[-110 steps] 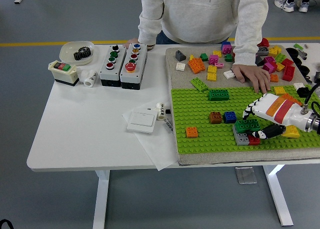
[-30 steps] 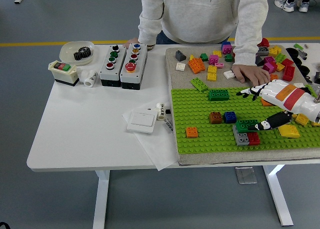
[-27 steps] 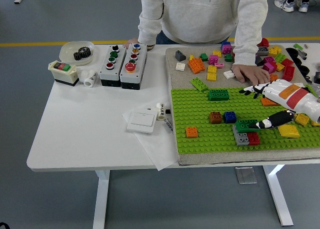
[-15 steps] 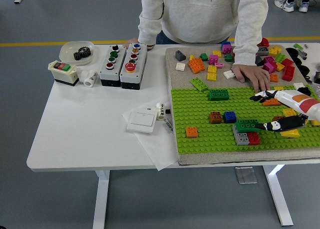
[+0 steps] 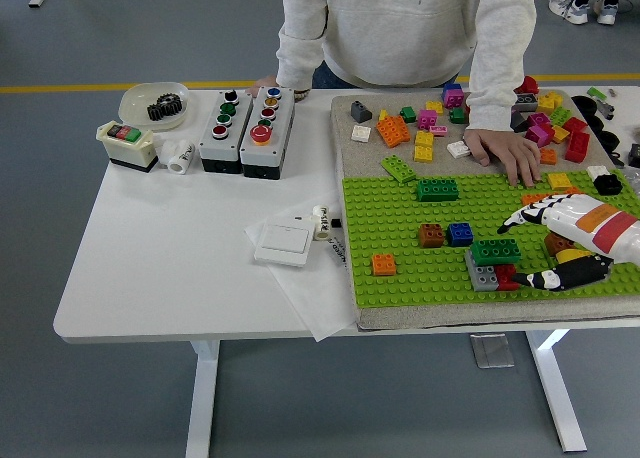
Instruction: Pick up the brick,pile it on top of brick,press brick,pick up the brick,pile it on top of brick,press brick
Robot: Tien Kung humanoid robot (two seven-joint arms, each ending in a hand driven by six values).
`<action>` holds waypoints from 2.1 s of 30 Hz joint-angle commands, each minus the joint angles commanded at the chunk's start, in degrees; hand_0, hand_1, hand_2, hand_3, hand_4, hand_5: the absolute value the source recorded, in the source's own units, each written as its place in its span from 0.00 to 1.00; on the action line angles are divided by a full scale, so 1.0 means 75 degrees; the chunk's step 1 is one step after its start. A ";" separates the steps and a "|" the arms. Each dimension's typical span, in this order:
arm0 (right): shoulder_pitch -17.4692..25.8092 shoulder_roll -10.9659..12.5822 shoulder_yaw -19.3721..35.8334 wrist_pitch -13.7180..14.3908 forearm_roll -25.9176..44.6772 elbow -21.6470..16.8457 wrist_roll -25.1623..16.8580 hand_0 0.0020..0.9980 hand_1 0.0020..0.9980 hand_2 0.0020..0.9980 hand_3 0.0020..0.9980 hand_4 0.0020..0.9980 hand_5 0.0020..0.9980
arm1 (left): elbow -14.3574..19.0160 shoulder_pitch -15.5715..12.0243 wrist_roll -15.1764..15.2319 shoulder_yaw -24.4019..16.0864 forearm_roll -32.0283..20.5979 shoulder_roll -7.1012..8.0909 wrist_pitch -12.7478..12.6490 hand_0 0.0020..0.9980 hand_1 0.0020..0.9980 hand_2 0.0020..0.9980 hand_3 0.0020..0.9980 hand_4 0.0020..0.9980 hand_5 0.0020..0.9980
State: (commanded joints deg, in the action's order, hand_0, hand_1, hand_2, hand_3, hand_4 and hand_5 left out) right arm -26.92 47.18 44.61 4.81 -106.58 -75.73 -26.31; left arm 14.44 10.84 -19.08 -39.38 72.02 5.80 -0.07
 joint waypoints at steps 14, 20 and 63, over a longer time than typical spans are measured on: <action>-0.0021 -0.0201 -0.0206 0.0131 -0.0392 0.0178 -0.0005 0.75 0.72 0.76 0.69 0.85 0.59 | 0.0006 0.0073 0.0016 0.0135 -0.0178 0.0015 0.0006 0.76 0.75 0.76 0.60 0.66 0.60; -0.0083 -0.0258 -0.0338 0.0144 -0.0367 0.0186 -0.0025 0.74 0.71 0.75 0.69 0.85 0.59 | 0.0009 0.0082 0.0012 0.0142 -0.0186 0.0016 0.0023 0.76 0.75 0.76 0.60 0.67 0.60; -0.0293 -0.0590 -0.0702 0.0158 -0.0367 0.0824 0.0015 0.74 0.71 0.75 0.69 0.86 0.58 | 0.0028 0.0192 -0.0014 0.0182 -0.0223 0.0028 0.0035 0.76 0.75 0.76 0.60 0.67 0.60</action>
State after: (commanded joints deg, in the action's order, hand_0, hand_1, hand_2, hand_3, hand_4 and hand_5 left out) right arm -29.11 42.75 39.34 5.99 -109.34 -69.55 -26.19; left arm 14.65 12.27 -19.19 -38.02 70.35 6.01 0.20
